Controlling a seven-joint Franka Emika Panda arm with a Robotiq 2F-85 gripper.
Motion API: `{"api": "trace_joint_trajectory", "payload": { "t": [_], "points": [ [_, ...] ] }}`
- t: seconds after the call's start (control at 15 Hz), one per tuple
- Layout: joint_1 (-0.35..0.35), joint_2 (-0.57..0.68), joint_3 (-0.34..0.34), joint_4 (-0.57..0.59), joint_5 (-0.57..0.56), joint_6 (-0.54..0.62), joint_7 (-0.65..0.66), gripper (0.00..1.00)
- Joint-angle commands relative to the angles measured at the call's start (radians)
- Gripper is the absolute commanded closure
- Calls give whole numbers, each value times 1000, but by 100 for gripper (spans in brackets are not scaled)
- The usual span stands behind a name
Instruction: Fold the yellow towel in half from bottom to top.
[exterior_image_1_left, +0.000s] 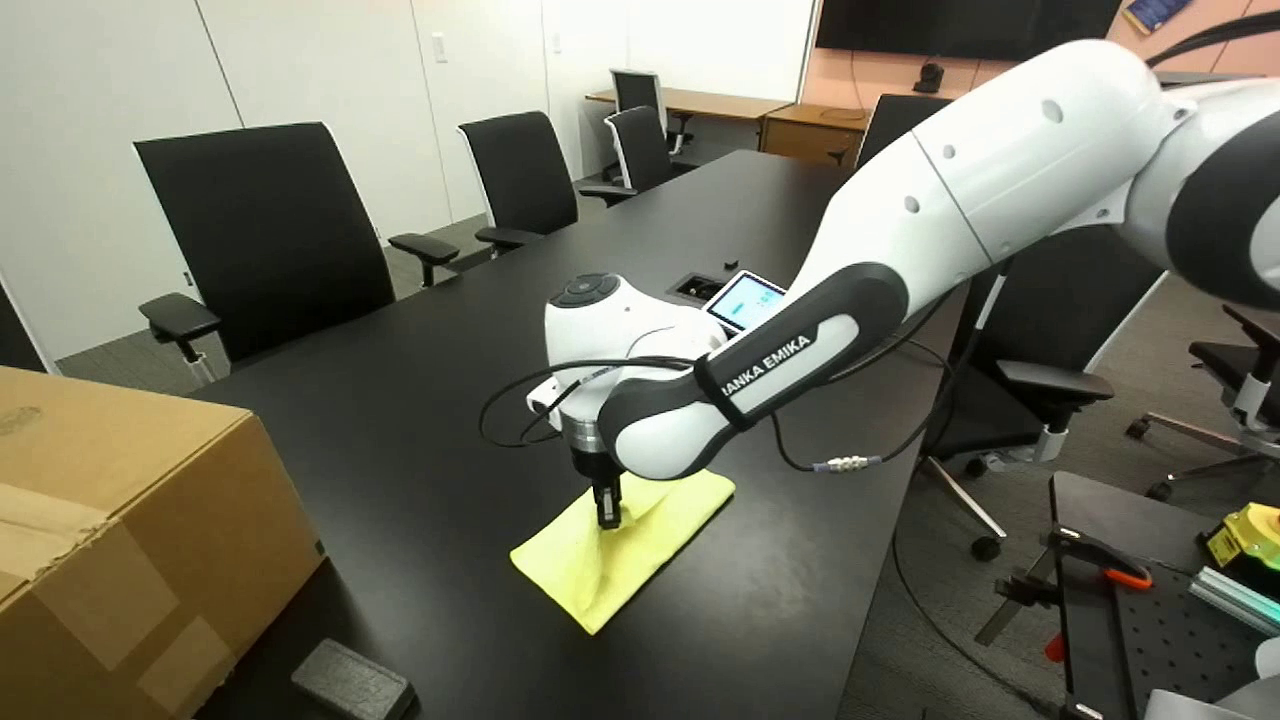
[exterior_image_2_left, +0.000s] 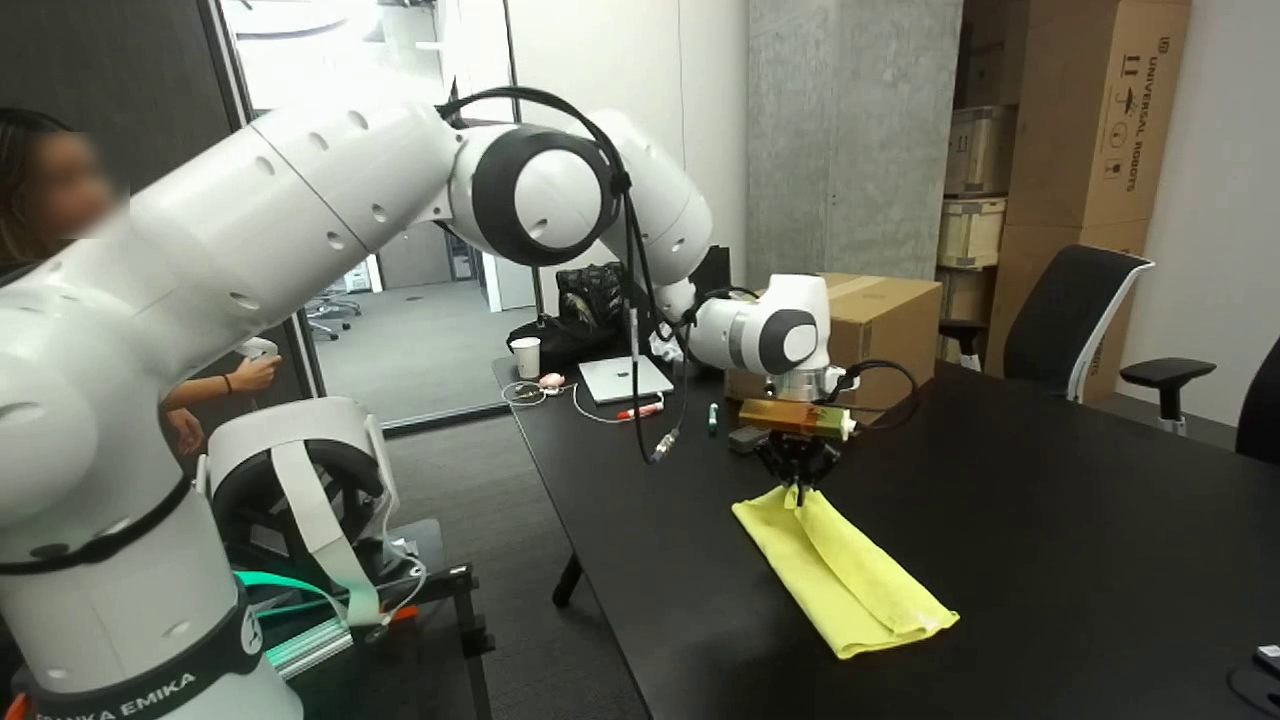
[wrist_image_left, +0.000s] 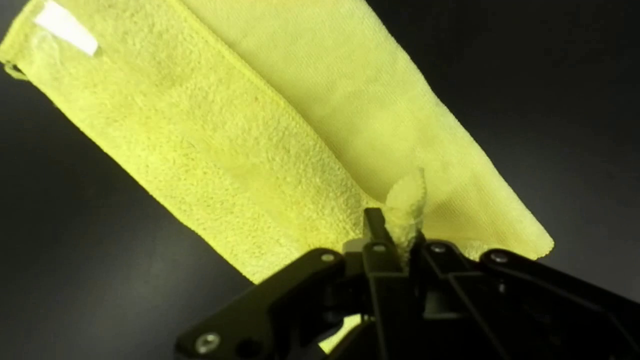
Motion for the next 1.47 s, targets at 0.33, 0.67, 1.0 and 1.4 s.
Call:
{"api": "trace_joint_trajectory", "payload": {
  "t": [0.33,0.67,1.0,1.4],
  "points": [
    [32,193,1,313,-56,-14,-138,90],
    [41,253,-9,430,-80,-4,-182,55],
    [36,319,4,538,-45,15,-161,32],
    [-26,250,2,494,-8,-20,-101,0]
  ]
}}
